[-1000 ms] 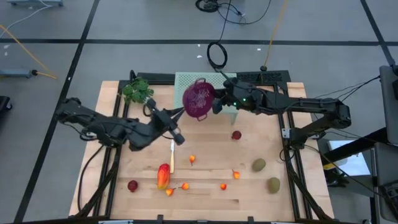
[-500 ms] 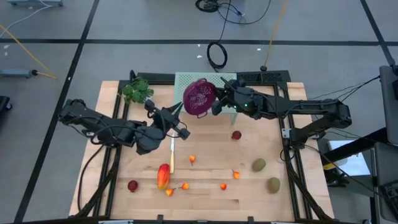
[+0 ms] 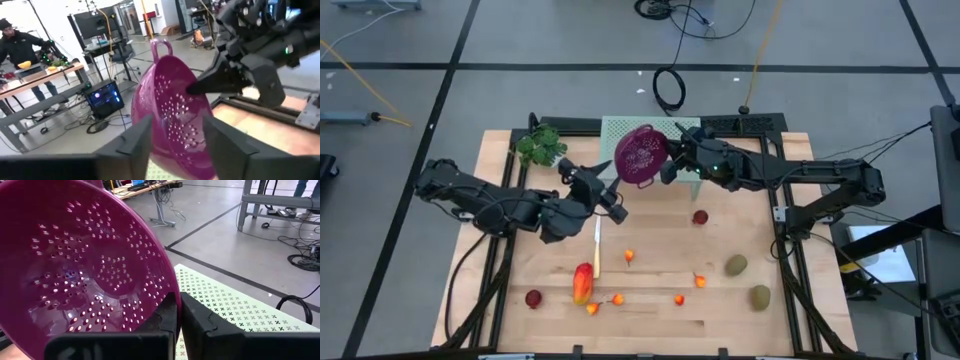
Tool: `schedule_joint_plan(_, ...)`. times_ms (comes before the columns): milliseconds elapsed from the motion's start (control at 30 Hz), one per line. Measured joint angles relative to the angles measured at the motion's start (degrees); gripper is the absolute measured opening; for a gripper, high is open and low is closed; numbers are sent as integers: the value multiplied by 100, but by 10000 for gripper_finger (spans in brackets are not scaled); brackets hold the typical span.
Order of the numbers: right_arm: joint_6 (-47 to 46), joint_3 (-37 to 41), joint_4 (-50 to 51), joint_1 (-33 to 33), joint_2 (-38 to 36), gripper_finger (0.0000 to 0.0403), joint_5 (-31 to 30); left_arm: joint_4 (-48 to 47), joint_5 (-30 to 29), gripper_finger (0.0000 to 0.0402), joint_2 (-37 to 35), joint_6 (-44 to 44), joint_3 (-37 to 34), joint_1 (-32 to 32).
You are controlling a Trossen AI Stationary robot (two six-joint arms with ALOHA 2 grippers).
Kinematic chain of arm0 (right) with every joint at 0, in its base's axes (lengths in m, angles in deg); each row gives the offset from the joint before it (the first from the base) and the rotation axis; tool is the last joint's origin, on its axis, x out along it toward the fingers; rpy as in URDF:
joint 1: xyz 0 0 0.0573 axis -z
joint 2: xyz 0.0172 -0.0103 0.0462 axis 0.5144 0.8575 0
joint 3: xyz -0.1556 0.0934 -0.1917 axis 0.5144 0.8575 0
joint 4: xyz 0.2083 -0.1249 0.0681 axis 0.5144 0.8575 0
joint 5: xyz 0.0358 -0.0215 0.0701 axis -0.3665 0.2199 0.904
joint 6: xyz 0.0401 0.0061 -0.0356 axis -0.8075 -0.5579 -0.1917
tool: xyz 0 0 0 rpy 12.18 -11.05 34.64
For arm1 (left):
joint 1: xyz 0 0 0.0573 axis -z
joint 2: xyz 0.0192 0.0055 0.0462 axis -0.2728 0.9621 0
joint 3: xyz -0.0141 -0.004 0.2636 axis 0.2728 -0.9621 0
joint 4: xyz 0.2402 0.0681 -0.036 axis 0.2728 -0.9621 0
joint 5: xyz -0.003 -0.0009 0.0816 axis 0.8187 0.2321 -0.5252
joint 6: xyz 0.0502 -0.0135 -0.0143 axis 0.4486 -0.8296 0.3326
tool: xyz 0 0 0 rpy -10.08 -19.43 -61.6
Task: Pick & Place Fruit
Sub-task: Put the strainer bowl on the shelf
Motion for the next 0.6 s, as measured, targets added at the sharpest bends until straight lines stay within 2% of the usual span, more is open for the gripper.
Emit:
schedule_joint_plan(100,112,0,-107,-17,0,4,0,-271,123,224,2,-218,0,-66)
schedule_joint_plan(200,225,0,-252,-37,0,4,19,-416,128,238,0,-453,0,-140)
schedule_joint_plan(500,345,0,-351,-213,1,4,9,-433,143,241,0,-469,0,-357)
schedule_joint_plan(600,358,0,-438,-303,1,4,-301,-353,143,241,0,-484,0,-423)
